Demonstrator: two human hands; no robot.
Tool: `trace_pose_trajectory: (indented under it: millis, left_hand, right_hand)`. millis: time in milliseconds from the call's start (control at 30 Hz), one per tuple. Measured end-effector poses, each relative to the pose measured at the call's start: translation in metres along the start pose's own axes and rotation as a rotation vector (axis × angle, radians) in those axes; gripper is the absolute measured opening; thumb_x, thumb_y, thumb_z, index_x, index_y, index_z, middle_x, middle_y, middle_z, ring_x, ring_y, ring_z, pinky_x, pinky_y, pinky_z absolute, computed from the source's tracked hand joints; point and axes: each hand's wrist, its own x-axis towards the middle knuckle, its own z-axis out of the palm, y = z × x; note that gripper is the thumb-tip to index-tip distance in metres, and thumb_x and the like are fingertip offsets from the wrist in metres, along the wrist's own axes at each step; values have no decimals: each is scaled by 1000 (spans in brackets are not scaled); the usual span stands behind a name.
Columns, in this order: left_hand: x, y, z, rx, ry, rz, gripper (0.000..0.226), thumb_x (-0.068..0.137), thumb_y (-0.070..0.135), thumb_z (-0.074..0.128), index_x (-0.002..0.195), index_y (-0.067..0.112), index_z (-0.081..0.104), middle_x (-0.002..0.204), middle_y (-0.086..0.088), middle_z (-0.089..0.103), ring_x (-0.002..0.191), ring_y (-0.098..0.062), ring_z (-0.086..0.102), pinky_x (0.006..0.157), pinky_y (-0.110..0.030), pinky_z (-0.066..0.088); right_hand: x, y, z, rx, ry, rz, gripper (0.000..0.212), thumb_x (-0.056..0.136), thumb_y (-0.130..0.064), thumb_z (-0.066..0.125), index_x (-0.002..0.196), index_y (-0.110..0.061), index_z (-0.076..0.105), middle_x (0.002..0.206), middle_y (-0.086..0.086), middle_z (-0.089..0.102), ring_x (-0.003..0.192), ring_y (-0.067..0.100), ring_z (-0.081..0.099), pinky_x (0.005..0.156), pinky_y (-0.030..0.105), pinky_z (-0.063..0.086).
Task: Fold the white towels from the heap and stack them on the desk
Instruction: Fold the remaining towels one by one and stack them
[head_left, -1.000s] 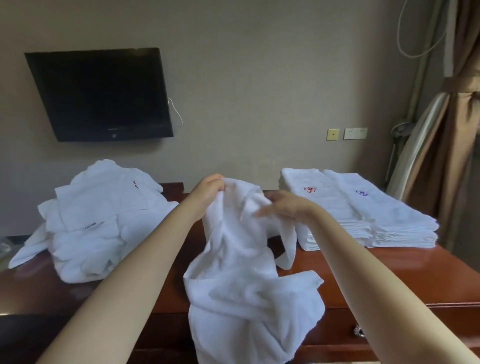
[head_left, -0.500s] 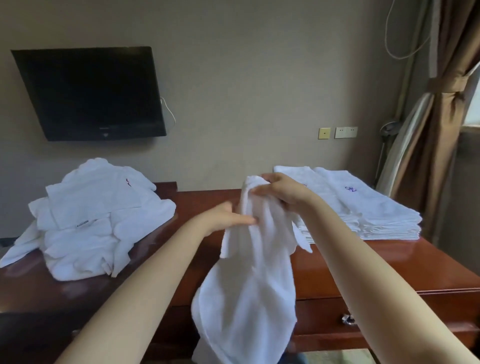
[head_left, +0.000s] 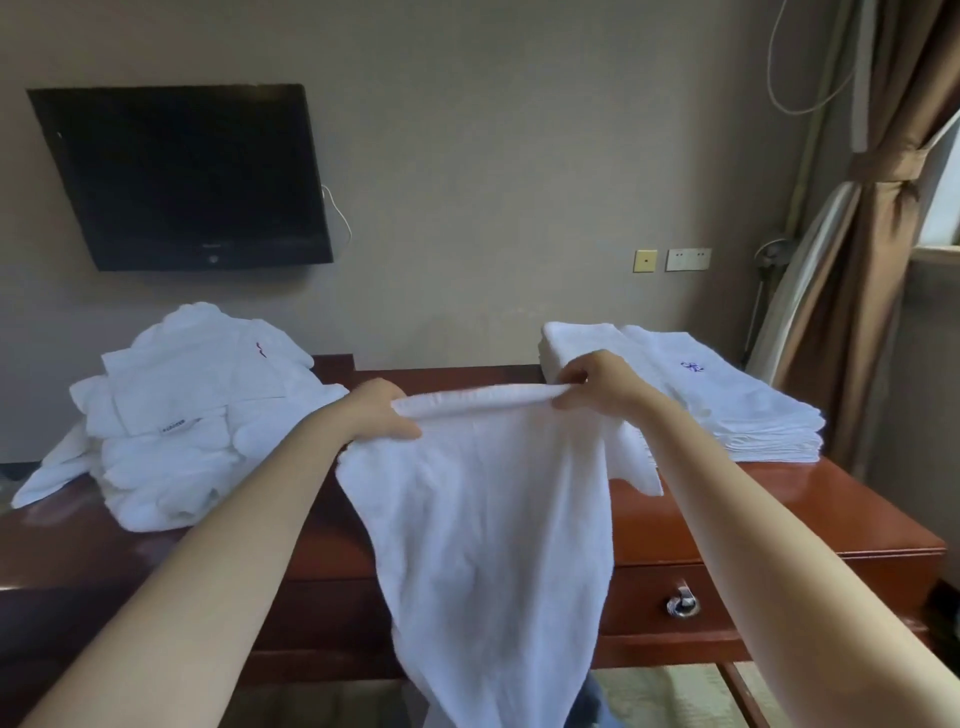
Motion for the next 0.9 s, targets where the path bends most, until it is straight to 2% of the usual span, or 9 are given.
trace_pose_trajectory:
  millis: [67, 200, 300, 367, 433, 500, 567, 733, 900]
  left_hand:
    - [-5, -8, -1, 30, 50, -2, 36, 75, 26, 75, 66, 10, 45, 68, -4, 44, 63, -19, 42, 60, -28, 32]
    - [-14, -15, 1, 111, 46, 17, 36, 83, 26, 67, 59, 13, 43, 63, -1, 39, 61, -16, 38, 58, -27, 29]
    - [-15, -12, 1, 139, 229, 16, 41, 87, 20, 55, 54, 15, 32, 58, -3, 33, 60, -18, 32, 55, -30, 23]
    - [-18, -2, -11, 166, 372, 15, 38, 90, 22, 53, 55, 12, 41, 60, -4, 41, 62, -24, 42, 56, -29, 28]
    - [-21, 12, -32, 182, 538, 36, 32, 91, 23, 53, 61, 12, 49, 66, -4, 48, 67, -28, 48, 54, -27, 31]
    - [-25, 29, -58, 224, 718, 62, 33, 90, 19, 50, 58, 14, 45, 65, -4, 48, 64, -28, 45, 50, -25, 26]
    - [-31, 46, -85, 251, 849, 78, 33, 89, 14, 45, 56, 14, 40, 65, -8, 48, 64, -30, 45, 50, -26, 27]
    - [-50, 73, -142, 332, 986, 103, 34, 91, 13, 44, 57, 11, 40, 61, -7, 44, 61, -29, 45, 49, -27, 26]
    - [-80, 80, -184, 551, 1064, 166, 34, 94, 20, 49, 61, 11, 45, 65, -3, 42, 62, -26, 45, 51, -28, 23]
  right_hand:
    - [-6, 15, 6, -106, 20, 44, 7, 74, -16, 74, 70, -15, 69, 59, -4, 52, 58, 11, 47, 42, 13, 30]
    - [-20, 35, 5, -116, 11, 92, 29, 79, -24, 72, 61, -7, 56, 58, -1, 40, 57, 14, 34, 48, 24, 23]
    - [-30, 29, -2, -12, 52, 49, 33, 86, -21, 66, 62, -11, 45, 59, -1, 37, 58, 15, 32, 49, 25, 21]
    - [-35, 15, -10, 59, 153, -11, 32, 89, -18, 62, 61, -12, 48, 59, -4, 40, 57, 13, 35, 47, 20, 23]
    - [-35, -6, -21, 48, 319, -101, 24, 91, -19, 60, 70, -7, 58, 62, -2, 47, 60, 14, 40, 48, 21, 27]
    - [-34, -33, -34, -33, 506, -156, 18, 92, -25, 60, 85, -9, 64, 70, 1, 58, 66, 18, 49, 54, 27, 33]
    - [-29, -61, -49, -147, 667, -213, 22, 94, -32, 59, 92, -11, 65, 81, 5, 64, 74, 24, 52, 57, 32, 30]
    - [-19, -113, -84, -468, 901, -425, 31, 98, -38, 51, 92, -11, 64, 91, 6, 62, 89, 28, 56, 58, 31, 29]
    - [-25, -139, -121, -667, 992, -636, 32, 93, -34, 61, 82, -3, 65, 83, 15, 61, 78, 33, 59, 51, 31, 29]
